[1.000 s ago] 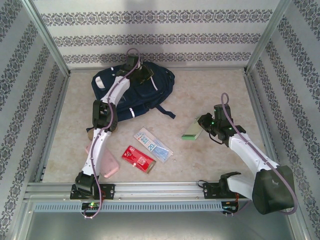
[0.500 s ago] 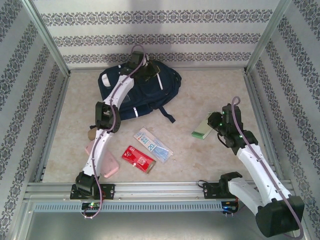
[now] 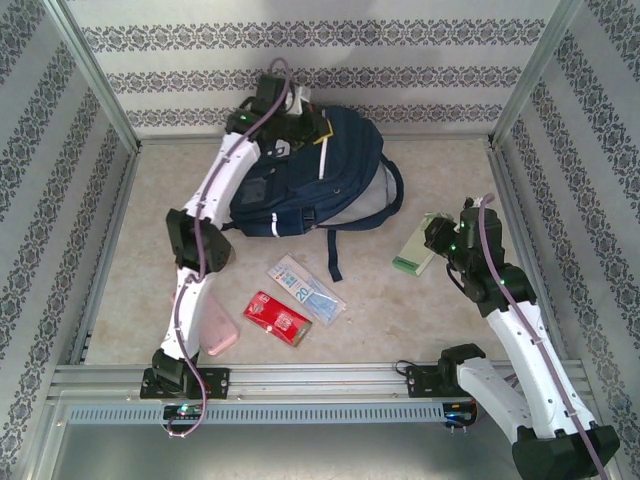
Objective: Pack the student bag
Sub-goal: Pick up the student bag from the top-center of the table, then place the book in the student bag.
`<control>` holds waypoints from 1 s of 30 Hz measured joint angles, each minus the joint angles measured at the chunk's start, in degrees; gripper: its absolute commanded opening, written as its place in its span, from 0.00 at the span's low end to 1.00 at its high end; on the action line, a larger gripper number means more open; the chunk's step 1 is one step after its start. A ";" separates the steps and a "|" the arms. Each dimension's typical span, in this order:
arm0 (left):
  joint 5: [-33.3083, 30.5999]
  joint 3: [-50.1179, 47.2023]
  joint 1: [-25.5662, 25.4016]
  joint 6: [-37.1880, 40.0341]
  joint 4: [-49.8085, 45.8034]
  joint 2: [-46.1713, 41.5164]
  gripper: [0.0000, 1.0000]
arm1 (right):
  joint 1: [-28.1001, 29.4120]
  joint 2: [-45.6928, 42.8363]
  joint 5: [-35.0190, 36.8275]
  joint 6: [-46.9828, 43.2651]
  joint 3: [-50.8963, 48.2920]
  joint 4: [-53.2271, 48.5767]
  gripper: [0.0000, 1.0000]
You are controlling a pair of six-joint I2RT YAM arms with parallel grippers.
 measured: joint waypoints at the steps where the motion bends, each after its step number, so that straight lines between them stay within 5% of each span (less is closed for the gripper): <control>1: 0.52 -0.79 0.31 0.72 -0.72 -1.99 0.00 | -0.04 0.42 -0.79 -0.11 0.33 0.35 0.00; 21: 10.71 -7.63 0.55 0.42 0.61 -7.28 0.00 | -1.20 28.74 -19.54 5.70 5.90 29.55 0.00; 30: 13.05 -6.58 -2.10 -5.38 7.65 -2.64 0.00 | 3.13 44.72 -20.15 11.54 7.56 48.87 0.00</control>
